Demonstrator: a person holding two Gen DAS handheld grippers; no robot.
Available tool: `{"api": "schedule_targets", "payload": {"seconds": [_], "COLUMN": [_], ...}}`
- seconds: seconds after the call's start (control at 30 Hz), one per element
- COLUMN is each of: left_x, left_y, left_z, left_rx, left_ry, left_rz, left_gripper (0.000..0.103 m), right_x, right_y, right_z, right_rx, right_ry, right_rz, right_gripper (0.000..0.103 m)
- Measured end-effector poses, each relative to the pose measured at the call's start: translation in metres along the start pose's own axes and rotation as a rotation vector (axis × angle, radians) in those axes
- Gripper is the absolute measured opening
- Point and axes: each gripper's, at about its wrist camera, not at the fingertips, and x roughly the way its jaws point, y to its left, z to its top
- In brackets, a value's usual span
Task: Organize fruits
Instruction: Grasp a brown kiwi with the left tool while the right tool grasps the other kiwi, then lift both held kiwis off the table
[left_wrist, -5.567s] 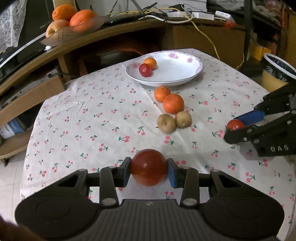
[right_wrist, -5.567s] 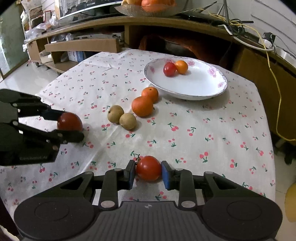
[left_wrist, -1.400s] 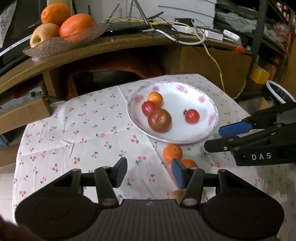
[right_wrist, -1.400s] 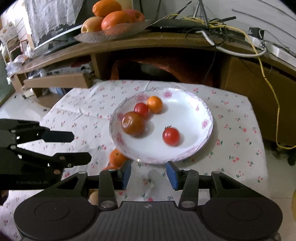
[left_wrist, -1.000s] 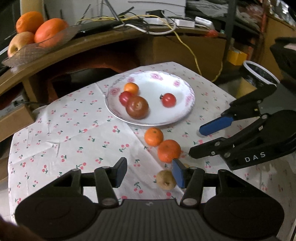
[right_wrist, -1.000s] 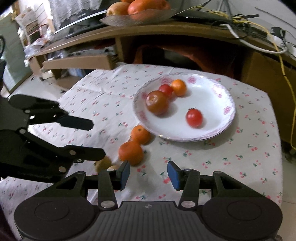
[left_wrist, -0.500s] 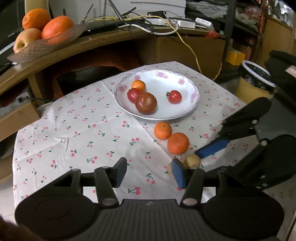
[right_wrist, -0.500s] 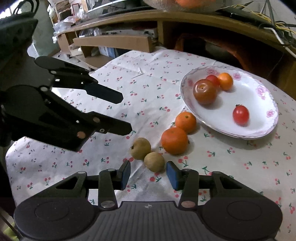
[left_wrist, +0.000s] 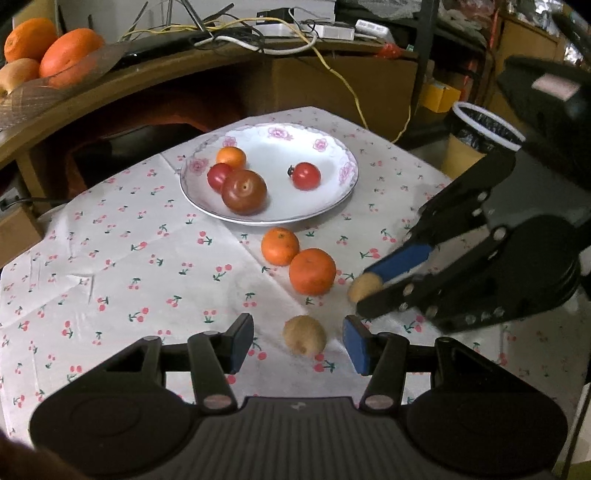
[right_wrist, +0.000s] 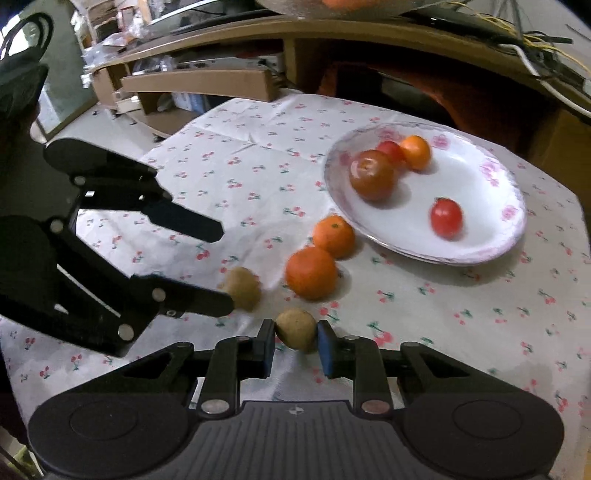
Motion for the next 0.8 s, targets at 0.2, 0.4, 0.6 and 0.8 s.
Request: {"api": "schedule_targets", "payload": {"seconds": [0.2, 0.4, 0.6, 0.8], "left_x": [0.016, 0.018, 0.014, 0.013], "left_y": [-0.006, -0.009, -0.011, -0.014], "left_z": [-0.004, -0.012, -0.017, -0.018], "left_rx": [0.002, 0.009, 0.013, -0.010], "left_ry": [0.020, 0.020, 0.001, -0.002], "left_rz": [0.029, 0.057, 0.088, 0.091], "left_gripper": [0.058, 0.058, 0.054, 0.047], "right_x": [-0.003, -0.006, -0.005, -0.002], "right_y": [-0.011, -0.014, -0.012, -0.011], "right_z": [-0.006, -0.009, -0.009, -0.009], "right_rx": [0.023, 0.012, 0.001, -0.002], "right_ry": [0.001, -0.012, -0.016, -0.010], "right_rz": [-0.041, -0.070, -0.088, -0.091], "right_gripper": [0.025, 0.025, 0.025, 0.025]}}
